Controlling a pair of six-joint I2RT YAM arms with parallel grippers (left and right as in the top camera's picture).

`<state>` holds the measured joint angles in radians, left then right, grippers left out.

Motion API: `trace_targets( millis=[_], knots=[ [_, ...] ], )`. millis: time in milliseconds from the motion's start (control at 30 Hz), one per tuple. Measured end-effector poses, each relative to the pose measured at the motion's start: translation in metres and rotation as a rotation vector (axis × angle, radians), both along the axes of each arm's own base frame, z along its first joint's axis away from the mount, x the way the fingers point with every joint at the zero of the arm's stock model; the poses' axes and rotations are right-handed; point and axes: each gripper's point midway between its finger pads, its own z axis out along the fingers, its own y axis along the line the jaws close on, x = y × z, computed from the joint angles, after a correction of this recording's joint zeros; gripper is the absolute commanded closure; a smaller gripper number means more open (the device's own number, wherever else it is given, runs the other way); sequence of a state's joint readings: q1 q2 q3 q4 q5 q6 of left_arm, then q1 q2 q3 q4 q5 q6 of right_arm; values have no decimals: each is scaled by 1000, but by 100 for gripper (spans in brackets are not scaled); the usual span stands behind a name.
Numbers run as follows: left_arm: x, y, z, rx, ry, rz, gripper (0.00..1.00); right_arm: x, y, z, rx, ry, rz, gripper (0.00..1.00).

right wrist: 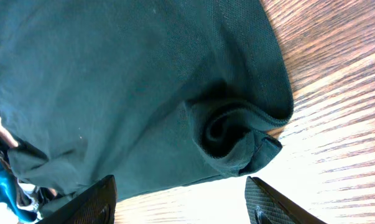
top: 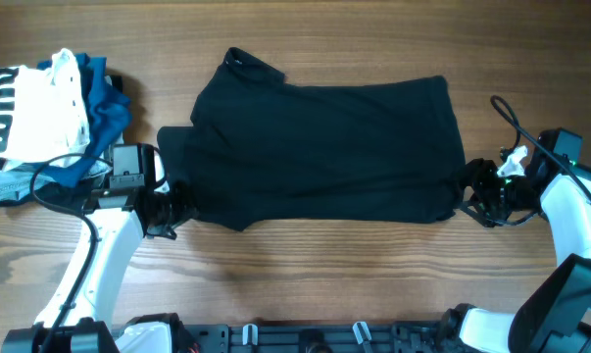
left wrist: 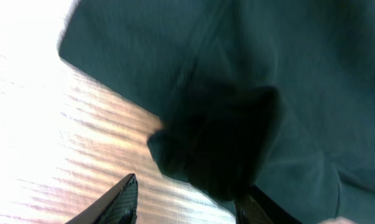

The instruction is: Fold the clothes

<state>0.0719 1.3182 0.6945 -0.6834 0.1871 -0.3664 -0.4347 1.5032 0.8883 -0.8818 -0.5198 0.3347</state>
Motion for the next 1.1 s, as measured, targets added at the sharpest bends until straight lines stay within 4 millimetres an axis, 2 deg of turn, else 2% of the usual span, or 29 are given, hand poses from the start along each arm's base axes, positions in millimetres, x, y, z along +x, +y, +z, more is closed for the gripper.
trace_targets(
  millis=[100,267,300,333,367,433,533,633,767,1033,1100],
  knots=[
    [6,4,1,24,-25,-2,73,0,0,0,-2,1,0,34],
    [7,-1,2,-3,-32,-16,83,0,-1,0,-4,2,0,34],
    [7,-2,2,-9,-32,-16,84,0,-1,0,-4,2,0,35],
    [7,-4,3,-17,-32,-20,79,0,-1,0,-4,2,0,35],
    [7,-4,3,-17,-33,-20,66,0,-1,0,-5,2,0,35],
    [8,-3,3,-11,-40,-27,64,-1,-2,-1,-15,7,-1,35],
    [11,-2,4,-8,-54,-25,69,-2,-5,-3,-34,15,-1,35],
    [12,-3,-1,-8,-42,-34,83,-3,-8,-4,-51,21,0,35],
    [9,-5,-13,-20,2,-46,96,-3,-8,-5,-54,21,2,34],
    [7,-14,-12,-78,10,-60,96,-3,-9,-5,-63,12,22,41],
    [11,-18,-3,-99,7,-65,96,-6,-7,-5,-64,15,44,43]
  ],
)
